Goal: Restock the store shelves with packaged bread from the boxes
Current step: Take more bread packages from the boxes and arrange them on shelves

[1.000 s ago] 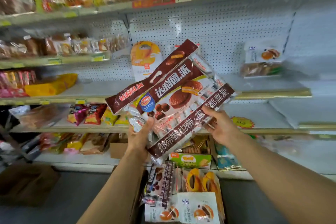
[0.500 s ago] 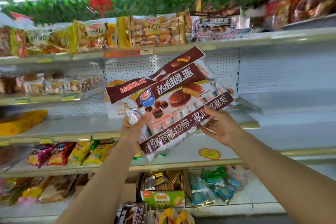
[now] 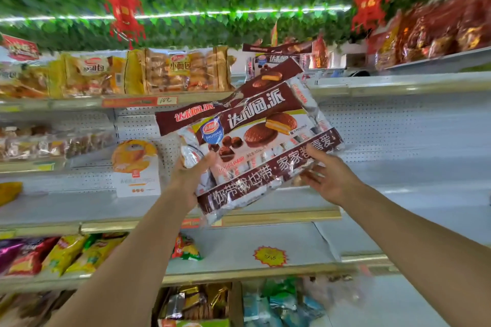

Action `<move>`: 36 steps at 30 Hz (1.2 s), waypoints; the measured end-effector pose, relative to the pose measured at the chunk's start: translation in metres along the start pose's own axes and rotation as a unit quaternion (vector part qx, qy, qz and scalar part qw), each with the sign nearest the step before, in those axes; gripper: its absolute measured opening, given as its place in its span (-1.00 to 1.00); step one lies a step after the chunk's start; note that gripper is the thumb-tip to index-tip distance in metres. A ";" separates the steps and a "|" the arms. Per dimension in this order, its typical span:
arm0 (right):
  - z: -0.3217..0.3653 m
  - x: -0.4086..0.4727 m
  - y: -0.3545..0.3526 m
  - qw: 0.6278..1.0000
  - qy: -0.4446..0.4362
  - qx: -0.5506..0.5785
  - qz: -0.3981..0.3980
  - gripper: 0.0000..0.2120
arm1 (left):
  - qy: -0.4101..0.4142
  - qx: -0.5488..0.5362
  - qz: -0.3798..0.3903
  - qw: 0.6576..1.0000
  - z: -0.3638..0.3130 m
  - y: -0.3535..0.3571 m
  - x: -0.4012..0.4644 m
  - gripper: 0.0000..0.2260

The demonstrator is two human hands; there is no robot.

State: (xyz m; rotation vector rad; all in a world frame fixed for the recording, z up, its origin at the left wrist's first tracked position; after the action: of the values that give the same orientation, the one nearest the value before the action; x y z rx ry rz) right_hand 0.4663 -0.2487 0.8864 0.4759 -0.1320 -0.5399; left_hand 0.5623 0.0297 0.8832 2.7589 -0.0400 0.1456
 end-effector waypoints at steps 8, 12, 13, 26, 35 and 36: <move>0.051 0.056 -0.034 0.999 -0.045 -0.005 0.007 -0.47 | 0.003 0.028 0.018 0.999 -0.007 0.072 0.031 -0.04; 0.071 0.093 -0.032 0.996 -0.086 -0.015 0.028 -0.20 | 0.032 0.036 0.041 0.998 -0.020 0.107 0.069 0.02; 0.077 0.103 -0.031 0.995 -0.096 -0.020 0.030 -0.13 | 0.041 0.048 0.040 0.997 -0.026 0.116 0.075 0.01; 0.171 0.244 -0.003 0.979 -0.179 -0.094 0.017 -0.27 | 0.099 0.070 0.050 0.991 -0.077 0.215 0.238 0.25; 0.220 0.354 0.019 0.965 -0.255 -0.066 0.011 -0.28 | 0.204 0.104 0.037 0.973 -0.127 0.298 0.281 0.28; 0.225 0.367 0.020 0.965 -0.254 -0.067 0.014 -0.28 | 0.221 0.112 0.034 0.968 -0.130 0.308 0.283 0.20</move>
State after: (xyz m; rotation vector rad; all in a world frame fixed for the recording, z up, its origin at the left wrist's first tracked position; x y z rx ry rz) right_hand 0.7341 -0.5158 1.0940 0.1945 -0.5891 -0.6302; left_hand 0.8166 -0.2106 1.1465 2.8776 0.0004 0.8246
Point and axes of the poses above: each hand's wrist, its own x-axis towards the middle knuckle, its own y-axis out of the palm, z = x × y, the point moved 3 cm from there along x, towards the middle knuckle, and after that the axes turned 7 degrees about -z, right-handed, at the moved point
